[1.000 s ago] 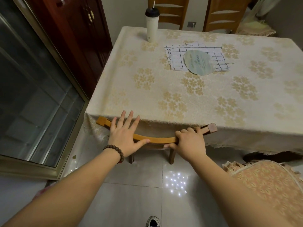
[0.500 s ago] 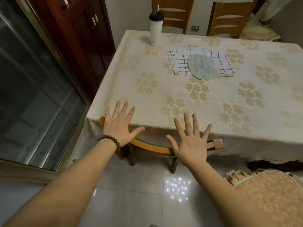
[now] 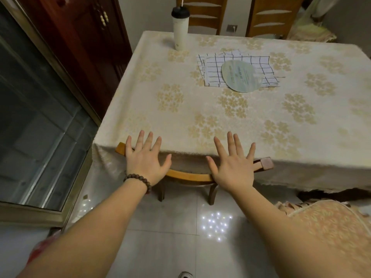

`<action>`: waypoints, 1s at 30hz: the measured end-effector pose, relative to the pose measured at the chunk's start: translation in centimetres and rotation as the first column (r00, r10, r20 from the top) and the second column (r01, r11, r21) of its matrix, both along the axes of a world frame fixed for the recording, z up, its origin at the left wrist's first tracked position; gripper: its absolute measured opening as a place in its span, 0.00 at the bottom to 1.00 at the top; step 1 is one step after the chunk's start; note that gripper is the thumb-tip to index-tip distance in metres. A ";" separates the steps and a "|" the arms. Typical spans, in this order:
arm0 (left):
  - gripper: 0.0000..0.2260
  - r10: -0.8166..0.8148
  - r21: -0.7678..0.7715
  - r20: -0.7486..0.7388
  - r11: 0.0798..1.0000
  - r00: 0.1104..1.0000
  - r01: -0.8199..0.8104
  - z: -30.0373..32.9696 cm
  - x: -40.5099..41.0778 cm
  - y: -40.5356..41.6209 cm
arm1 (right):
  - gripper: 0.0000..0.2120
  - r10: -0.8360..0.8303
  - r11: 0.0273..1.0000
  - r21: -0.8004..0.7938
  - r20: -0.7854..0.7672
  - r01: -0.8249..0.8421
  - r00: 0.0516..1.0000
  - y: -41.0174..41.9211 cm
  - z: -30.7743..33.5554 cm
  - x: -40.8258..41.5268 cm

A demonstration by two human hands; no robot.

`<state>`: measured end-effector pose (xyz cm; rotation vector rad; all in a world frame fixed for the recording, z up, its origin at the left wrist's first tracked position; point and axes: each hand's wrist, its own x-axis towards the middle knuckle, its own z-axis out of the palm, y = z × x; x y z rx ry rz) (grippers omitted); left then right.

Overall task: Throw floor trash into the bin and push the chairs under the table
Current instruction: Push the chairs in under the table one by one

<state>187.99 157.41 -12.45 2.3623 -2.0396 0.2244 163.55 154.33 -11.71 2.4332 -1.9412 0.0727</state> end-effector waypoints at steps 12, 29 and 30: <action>0.31 -0.063 -0.074 -0.250 0.996 0.966 0.045 5.1 -2.4 5.5 | 0.32 0.016 1.000 0.006 0.177 -0.018 0.984 4.1 4.1 -1.5; 0.29 -0.170 -0.061 -0.362 0.986 0.916 0.158 2.8 -14.6 29.4 | 0.24 -0.142 0.985 -0.043 0.322 0.164 0.936 32.6 3.5 -8.9; 0.29 -0.190 -0.053 -0.369 0.982 0.910 0.183 2.4 -15.8 30.9 | 0.24 -0.172 0.981 -0.029 0.317 0.190 0.933 34.6 3.1 -9.9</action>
